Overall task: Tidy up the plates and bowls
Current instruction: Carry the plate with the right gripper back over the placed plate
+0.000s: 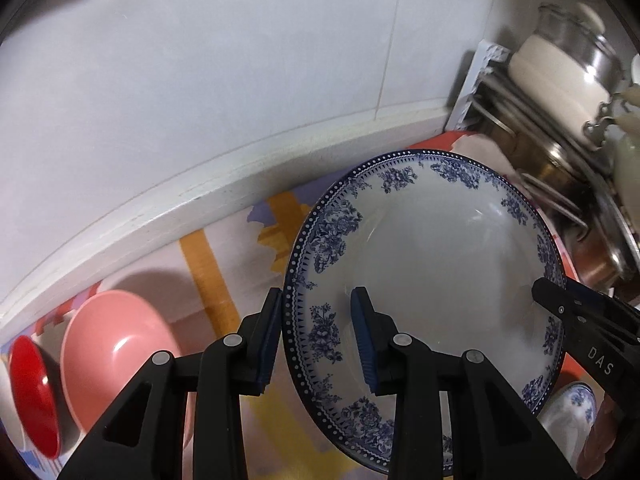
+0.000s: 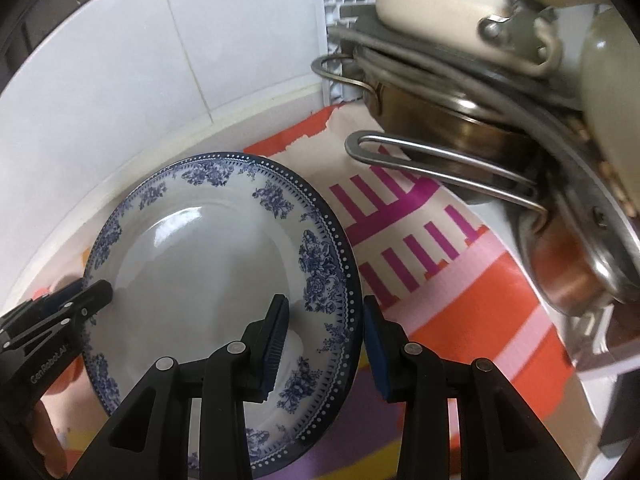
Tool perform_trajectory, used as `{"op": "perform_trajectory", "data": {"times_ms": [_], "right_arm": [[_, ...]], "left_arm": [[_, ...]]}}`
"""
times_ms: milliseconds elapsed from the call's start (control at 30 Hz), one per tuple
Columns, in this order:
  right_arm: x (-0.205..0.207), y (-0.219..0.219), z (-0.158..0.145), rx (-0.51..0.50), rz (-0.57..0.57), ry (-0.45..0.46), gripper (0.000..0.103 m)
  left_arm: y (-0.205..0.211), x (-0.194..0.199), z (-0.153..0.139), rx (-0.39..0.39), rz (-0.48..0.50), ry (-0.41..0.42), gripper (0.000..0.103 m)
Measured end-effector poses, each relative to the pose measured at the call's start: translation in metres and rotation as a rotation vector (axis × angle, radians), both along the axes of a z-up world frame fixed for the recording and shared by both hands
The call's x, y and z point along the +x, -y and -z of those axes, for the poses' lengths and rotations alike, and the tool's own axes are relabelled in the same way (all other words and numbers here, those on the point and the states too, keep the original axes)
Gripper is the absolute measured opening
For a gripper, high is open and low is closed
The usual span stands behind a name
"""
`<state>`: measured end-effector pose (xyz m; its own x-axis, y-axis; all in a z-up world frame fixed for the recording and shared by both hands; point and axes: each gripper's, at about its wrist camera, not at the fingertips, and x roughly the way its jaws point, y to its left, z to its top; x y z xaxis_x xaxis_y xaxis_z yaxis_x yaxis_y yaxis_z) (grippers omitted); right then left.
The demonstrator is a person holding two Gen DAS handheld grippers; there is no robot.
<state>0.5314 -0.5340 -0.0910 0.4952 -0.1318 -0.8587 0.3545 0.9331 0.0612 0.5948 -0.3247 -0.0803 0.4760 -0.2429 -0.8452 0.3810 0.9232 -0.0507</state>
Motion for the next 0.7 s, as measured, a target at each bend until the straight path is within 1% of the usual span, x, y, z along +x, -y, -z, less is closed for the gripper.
{"op": "perform_trajectory", "data": {"times_ms": [100, 267, 533, 700], "right_arm": [[-0.014, -0.005, -0.014, -0.006, 0.005, 0.019, 0.038], [-0.039, -0.008, -0.035, -0.018, 0.022, 0.046, 0.038], [-0.096, -0.017, -0.063, -0.068, 0.063, 0.078, 0.038], [-0.129, -0.013, -0.072, -0.074, 0.094, 0.095, 0.038]], "left_arm": [[-0.006, -0.013, -0.014, -0.013, 0.009, 0.031, 0.034], [-0.013, -0.041, -0.035, -0.042, 0.028, 0.055, 0.034], [-0.014, -0.084, -0.054, -0.087, 0.061, 0.059, 0.034], [-0.007, -0.115, -0.062, -0.083, 0.105, 0.085, 0.034]]}}
